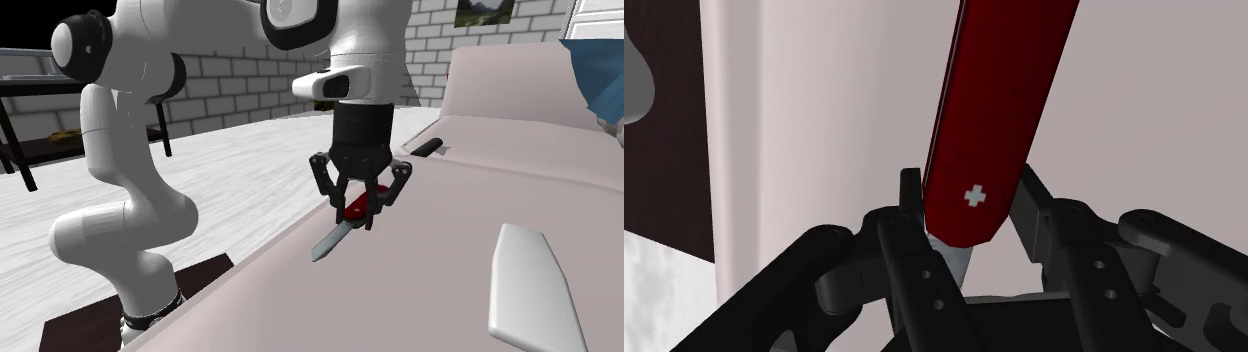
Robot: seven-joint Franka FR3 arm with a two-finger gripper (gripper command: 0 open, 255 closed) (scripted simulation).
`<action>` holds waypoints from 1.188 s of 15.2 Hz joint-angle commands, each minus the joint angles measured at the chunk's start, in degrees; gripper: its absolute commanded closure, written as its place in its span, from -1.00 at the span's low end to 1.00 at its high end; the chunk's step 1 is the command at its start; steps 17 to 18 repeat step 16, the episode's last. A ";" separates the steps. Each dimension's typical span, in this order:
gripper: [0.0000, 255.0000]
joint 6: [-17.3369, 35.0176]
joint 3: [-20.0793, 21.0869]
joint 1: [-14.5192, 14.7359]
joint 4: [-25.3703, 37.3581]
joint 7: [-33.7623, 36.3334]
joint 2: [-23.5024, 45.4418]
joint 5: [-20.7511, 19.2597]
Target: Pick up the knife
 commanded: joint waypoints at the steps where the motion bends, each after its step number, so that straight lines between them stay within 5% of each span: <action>1: 1.00 -1.06 -0.05 -0.13 1.31 0.12 0.32 -0.20; 18: 1.00 -10.95 -0.07 -1.29 14.25 1.59 3.77 -2.20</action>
